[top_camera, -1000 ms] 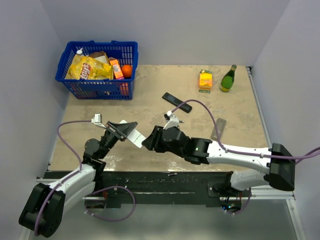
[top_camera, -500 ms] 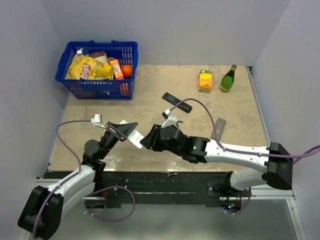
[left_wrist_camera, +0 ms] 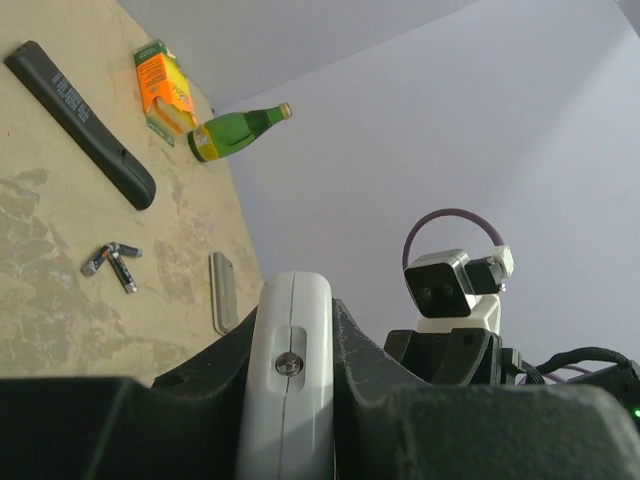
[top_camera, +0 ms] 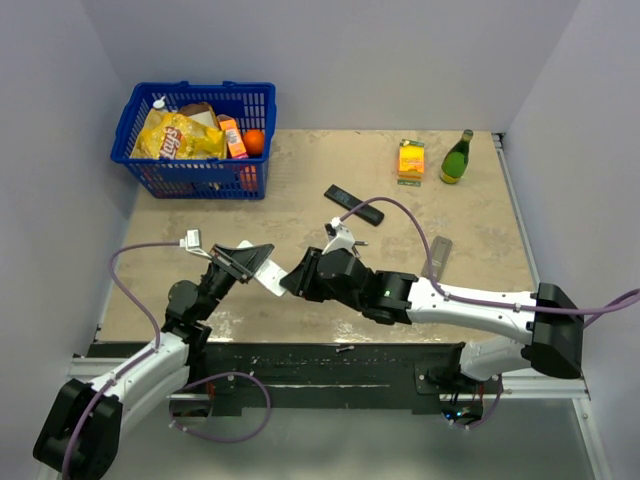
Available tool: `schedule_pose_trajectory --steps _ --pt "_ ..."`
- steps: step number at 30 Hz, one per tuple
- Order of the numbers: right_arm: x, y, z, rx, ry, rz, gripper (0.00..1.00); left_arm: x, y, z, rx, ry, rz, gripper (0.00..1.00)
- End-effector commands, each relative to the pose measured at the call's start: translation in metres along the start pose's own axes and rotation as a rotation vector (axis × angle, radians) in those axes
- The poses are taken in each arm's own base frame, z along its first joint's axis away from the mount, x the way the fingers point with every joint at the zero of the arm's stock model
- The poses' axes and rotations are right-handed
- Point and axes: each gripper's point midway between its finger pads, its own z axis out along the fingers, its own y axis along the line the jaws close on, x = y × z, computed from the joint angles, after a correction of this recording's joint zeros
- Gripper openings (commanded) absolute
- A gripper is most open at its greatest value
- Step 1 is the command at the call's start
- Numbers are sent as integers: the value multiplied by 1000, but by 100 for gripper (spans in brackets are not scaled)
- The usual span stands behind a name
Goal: Load the batteries into the remote control
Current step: Load the battery cover into the remote control.
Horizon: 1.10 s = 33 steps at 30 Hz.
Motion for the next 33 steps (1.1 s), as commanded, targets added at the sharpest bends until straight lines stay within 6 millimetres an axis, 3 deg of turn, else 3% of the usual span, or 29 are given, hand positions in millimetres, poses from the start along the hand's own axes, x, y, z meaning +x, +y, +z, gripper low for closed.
schedule_pose_trajectory --steps 1,12,23,33 --pt "0 18 4 -34 -17 36 31 -1 -19 -3 78 -20 -16 0" --pt "8 17 11 -45 -17 55 33 -3 -41 -9 156 -37 -131 0" --pt "12 15 10 -52 -24 81 34 -13 -42 -20 167 -103 -190 0" --pt "6 26 9 -76 -45 67 36 -6 -43 -19 166 -68 -200 0"
